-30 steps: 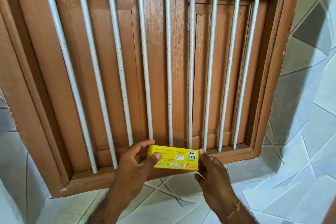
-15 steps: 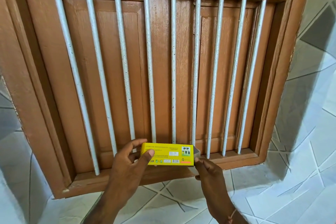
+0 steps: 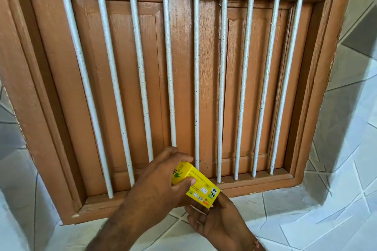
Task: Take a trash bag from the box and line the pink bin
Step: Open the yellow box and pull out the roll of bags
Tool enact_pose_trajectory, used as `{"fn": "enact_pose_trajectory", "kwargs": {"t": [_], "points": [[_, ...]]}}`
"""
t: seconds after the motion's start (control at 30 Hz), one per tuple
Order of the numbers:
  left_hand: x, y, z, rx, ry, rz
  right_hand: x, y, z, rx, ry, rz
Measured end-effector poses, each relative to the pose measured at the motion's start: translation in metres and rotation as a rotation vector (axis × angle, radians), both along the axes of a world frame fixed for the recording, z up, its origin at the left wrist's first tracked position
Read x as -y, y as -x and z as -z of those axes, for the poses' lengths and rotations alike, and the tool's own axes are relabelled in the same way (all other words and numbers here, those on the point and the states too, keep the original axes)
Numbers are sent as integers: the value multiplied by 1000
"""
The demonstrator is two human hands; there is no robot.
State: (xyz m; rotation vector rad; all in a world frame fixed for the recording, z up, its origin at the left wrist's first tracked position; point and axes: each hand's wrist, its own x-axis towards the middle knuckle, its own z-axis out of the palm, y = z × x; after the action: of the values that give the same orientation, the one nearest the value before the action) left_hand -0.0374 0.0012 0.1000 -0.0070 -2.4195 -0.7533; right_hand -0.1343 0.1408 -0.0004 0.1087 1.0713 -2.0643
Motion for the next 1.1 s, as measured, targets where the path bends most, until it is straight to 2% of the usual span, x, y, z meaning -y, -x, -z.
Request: {"fn": "enact_pose_trajectory", "kwargs": {"t": [0.17, 0.27, 0.4, 0.5, 0.6, 0.67, 0.8, 0.87, 0.93, 1.0, 1.1], "points": [[19, -3, 13, -57, -218, -33, -9, 10, 5, 0, 69, 14], [31, -4, 24, -69, -468, -45, -14, 15, 9, -62, 53, 46], [53, -7, 45, -106, -715, -175, -31, 31, 6, -61, 41, 176], [65, -11, 78, -75, -839, -238, -52, 45, 2, -107, 22, 314], [64, -7, 119, 46, -942, -297, -66, 53, -1, -221, -20, 363], [58, -3, 140, 101, -894, -347, -69, 53, -2, -316, -103, 324], [47, -3, 149, 162, -660, -440, -61, 40, -2, -470, -248, 236], [43, -6, 142, 164, -401, -507, -54, 33, -5, -517, -273, 240], [38, -9, 133, 87, -139, -533, -48, 26, -9, -564, -268, 231], [20, -12, 108, 89, -132, -442, -40, 18, -15, -621, -252, 192], [-12, -5, 76, 256, -277, -159, -27, 6, -23, -681, -214, 124]]}}
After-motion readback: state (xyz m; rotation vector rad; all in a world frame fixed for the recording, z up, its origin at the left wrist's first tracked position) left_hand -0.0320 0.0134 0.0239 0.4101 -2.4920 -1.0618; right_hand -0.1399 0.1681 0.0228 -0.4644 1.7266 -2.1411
